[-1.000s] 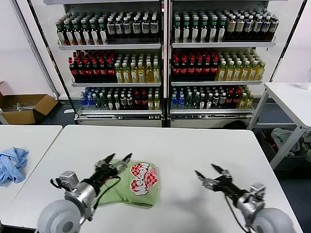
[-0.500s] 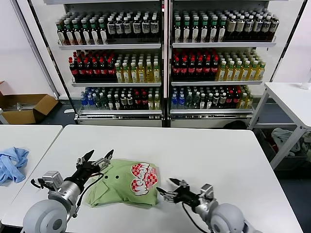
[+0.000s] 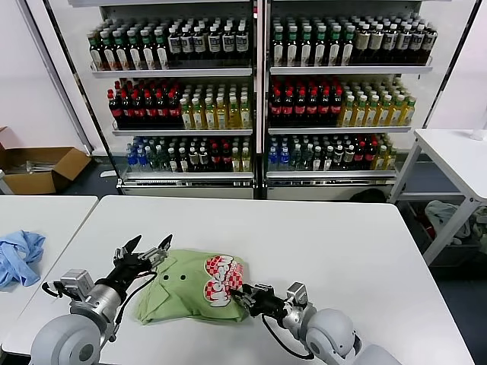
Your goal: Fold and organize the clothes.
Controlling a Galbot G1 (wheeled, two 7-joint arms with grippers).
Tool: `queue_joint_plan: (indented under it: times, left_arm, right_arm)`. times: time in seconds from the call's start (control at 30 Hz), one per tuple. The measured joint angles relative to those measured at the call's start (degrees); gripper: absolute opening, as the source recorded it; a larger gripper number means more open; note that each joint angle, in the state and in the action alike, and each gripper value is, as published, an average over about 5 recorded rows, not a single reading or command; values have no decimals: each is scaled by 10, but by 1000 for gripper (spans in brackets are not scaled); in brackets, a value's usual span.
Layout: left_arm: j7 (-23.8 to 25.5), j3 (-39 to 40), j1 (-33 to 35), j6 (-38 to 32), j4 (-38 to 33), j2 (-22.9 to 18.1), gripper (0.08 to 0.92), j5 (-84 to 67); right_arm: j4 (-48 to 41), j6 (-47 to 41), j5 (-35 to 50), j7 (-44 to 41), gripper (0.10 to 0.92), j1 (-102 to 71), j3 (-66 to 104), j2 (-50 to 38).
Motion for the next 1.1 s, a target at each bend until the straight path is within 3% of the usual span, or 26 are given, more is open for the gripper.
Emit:
queue_joint_plan:
  times: [0.17, 0.27, 0.67, 0.9, 1.1]
  left_arm:
    - [1, -6, 5, 0, 0, -3, 823, 2]
    - [2, -7, 7, 0, 1, -4, 823, 2]
    - [4, 6, 10, 3, -2, -10, 823, 7]
    - [5, 19, 46, 21, -20, 12, 823, 4]
    - [2, 27, 96, 37, -46, 48, 823, 1]
  right_arm:
    - [16, 1, -8, -7, 130, -11, 12, -12]
    - [31, 3, -14, -12, 106, -28, 33, -27]
    - [95, 2, -31, -31, 106, -136, 167, -103]
    - [123, 1, -34, -27, 106, -204, 237, -118]
    - [145, -3, -26, -13, 198, -246, 276, -121]
